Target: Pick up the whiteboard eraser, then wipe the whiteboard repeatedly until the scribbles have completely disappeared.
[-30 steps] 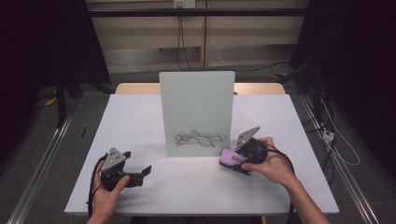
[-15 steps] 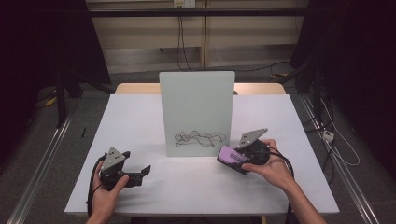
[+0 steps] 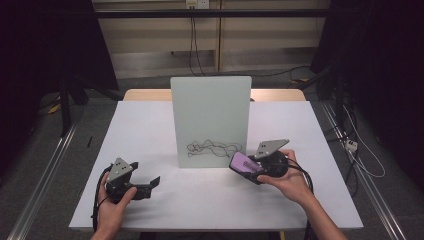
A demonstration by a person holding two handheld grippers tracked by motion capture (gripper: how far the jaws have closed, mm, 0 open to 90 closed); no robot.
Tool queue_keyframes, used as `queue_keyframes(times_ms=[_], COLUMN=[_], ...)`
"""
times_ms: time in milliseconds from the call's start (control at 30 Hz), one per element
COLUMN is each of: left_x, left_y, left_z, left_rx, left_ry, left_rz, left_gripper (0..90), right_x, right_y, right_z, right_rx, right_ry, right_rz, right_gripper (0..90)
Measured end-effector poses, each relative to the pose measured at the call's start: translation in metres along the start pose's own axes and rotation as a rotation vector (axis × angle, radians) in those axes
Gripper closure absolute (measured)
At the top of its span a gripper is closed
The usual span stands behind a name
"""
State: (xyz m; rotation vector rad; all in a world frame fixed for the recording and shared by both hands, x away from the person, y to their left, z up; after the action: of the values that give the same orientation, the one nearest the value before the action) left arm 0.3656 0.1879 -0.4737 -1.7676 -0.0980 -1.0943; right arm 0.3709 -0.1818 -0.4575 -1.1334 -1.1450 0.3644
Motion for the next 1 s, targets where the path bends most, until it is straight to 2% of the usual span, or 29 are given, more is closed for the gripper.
queue_keyframes(times_ms=[200, 367, 500, 600, 700, 1000], left_x=[0.0, -0.001, -0.001, -0.003, -0.002, 0.0], left_y=[0.0, -0.001, -0.002, -0.001, -0.001, -0.004], left_z=[-0.001, -0.001, -0.001, 0.002, 0.003, 0.0], left_rx=[0.005, 0.006, 0.009, 0.003, 0.0, 0.012], left_ry=[0.008, -0.008, 0.01, -0.006, -0.02, -0.003], left_rz=[0.005, 0.0, 0.004, 0.007, -0.001, -0.004], left_gripper=[4.7, 4.7, 4.7, 4.7, 4.7, 4.7], right_x=[0.002, 0.004, 0.006, 0.014, 0.017, 0.023], right_y=[-0.002, -0.003, -0.005, -0.01, -0.01, -0.01], right_z=[0.001, 0.001, 0.002, 0.002, 0.003, 0.008], right_rx=[-0.009, -0.013, -0.017, -0.025, -0.03, -0.057], right_ry=[0.017, 0.018, 0.017, 0.018, 0.019, 0.006], right_rz=[-0.035, -0.049, -0.066, -0.105, -0.119, -0.146], right_gripper=[41.4, 41.5, 41.4, 41.5, 41.5, 41.5])
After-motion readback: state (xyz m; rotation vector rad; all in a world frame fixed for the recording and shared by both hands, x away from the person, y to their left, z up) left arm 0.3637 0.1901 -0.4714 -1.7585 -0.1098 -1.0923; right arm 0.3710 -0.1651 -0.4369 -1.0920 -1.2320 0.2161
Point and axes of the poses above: each handheld gripper's, and its own axes: y roughly forward along the jaws, x roughly out of its top, z roughly to its left, the point moved 6 cm from there along y, roughly forward along the jaws, and after that the axes turned 14 degrees about z, right-handed, at the moved point
